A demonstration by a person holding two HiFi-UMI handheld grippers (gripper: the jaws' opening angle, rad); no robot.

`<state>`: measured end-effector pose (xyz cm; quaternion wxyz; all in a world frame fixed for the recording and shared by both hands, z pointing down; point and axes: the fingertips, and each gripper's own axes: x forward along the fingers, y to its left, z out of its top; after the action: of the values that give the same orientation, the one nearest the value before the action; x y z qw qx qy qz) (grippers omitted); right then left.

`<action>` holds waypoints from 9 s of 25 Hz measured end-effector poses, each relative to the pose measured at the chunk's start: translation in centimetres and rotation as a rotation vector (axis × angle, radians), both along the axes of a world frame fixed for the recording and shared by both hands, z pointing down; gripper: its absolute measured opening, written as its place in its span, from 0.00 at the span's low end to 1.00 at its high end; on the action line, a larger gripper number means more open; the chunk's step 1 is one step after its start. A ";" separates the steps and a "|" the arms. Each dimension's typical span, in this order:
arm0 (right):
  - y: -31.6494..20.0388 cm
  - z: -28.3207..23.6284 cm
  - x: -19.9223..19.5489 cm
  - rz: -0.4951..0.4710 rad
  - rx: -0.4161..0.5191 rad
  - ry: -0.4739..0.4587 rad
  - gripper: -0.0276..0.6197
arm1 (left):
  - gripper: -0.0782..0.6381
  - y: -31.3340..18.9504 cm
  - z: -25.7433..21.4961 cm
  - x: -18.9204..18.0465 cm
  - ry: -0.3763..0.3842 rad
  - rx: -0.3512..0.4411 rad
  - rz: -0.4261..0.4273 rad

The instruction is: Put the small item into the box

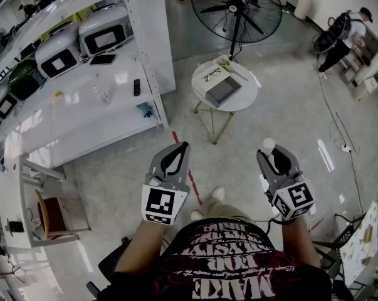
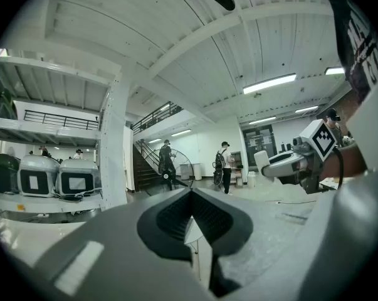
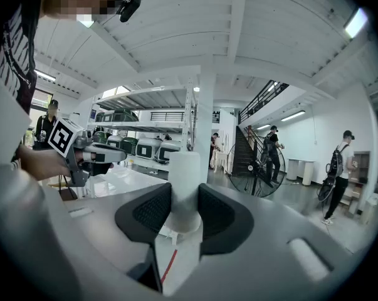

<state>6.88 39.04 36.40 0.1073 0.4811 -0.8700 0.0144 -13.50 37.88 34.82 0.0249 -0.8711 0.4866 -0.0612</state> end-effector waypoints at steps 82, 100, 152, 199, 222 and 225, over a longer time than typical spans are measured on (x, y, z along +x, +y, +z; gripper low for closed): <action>-35.1 5.0 15.4 -0.016 -0.064 -0.022 0.28 | 0.11 -32.9 3.5 12.5 -0.087 -0.124 -0.058; -44.1 6.0 8.6 -0.028 -0.108 0.003 0.28 | 0.11 -43.2 4.6 8.2 -0.066 -0.142 -0.004; -63.8 15.6 4.9 -0.050 -0.339 0.123 0.28 | 0.11 -67.3 5.1 9.9 -0.009 -0.117 0.127; -68.2 47.9 6.6 -0.325 -0.899 0.425 0.29 | 0.11 -73.1 8.9 11.3 -0.069 -0.213 -0.039; -67.8 48.4 7.0 -0.182 -0.947 0.394 0.41 | 0.11 -72.1 7.4 9.1 -0.105 -0.202 -0.017; -69.3 45.4 7.2 -0.113 -0.779 0.374 0.28 | 0.11 -71.8 6.8 8.8 -0.093 -0.185 0.013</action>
<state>14.09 -30.29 81.82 0.4371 0.3508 -0.7901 0.2484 -4.75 -33.90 41.66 -0.0324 -0.8691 0.4715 -0.1461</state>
